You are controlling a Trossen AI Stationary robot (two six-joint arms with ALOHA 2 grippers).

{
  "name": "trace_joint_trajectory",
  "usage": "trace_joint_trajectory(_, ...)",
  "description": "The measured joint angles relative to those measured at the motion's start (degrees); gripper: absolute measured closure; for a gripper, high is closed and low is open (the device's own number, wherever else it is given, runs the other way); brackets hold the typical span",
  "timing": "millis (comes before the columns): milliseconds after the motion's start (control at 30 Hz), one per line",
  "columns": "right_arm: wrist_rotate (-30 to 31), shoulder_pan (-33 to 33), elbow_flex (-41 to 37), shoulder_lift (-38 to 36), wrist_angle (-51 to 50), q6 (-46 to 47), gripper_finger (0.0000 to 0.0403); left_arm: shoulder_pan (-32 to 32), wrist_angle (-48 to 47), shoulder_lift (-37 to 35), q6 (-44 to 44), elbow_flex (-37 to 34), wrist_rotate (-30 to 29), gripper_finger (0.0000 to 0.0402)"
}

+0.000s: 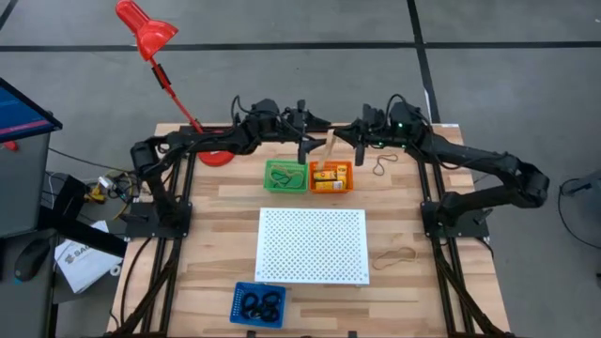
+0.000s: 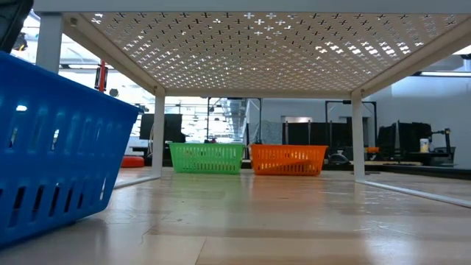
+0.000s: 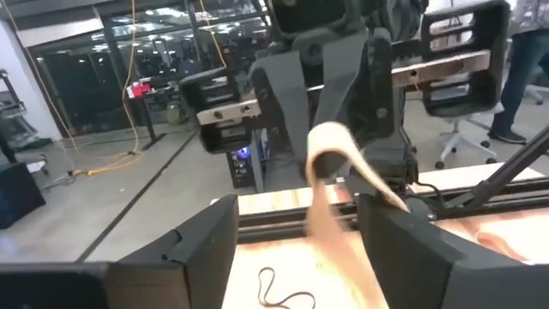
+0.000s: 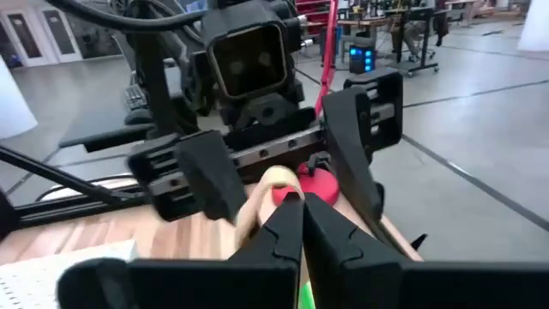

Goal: Pick & Place Office Desk Supplies
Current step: Put the brown rubber band into the green bin

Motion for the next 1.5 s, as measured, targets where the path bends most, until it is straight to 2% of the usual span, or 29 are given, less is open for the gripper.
trace_joint_trajectory(167,0.02,-0.62,0.09,0.04,-0.99,-1.32,0.0403,-0.12,-0.28,-0.26,-0.84,0.03,0.28,0.0214)
trace_joint_trajectory(267,0.04,-0.58,0.09,0.04,-0.9,-1.82,0.0403,-0.2,1.1,-0.26,-3.22,0.03,3.45,0.0254)
trace_joint_trajectory(633,0.01,0.36,0.04,-0.01,-0.11,-3.37,0.0403,-0.02,0.67,-0.37,-3.64,0.03,3.75,0.0393)
trace_joint_trajectory(1167,0.0,0.88,0.02,-0.05,2.38,-6.43,0.0403,0.57,-1.96,-0.35,-3.54,0.03,3.88,0.0398)
trace_joint_trajectory(1300,0.02,0.86,0.02,-0.05,2.38,-6.6,0.0402,0.27,-2.63,-0.35,-3.2,0.03,4.99,0.0369)
trace_joint_trajectory(1500,0.01,1.51,0.02,-0.05,2.93,-7.33,0.0402,-0.15,-1.31,-0.35,-3.22,0.03,5.78,0.0302)
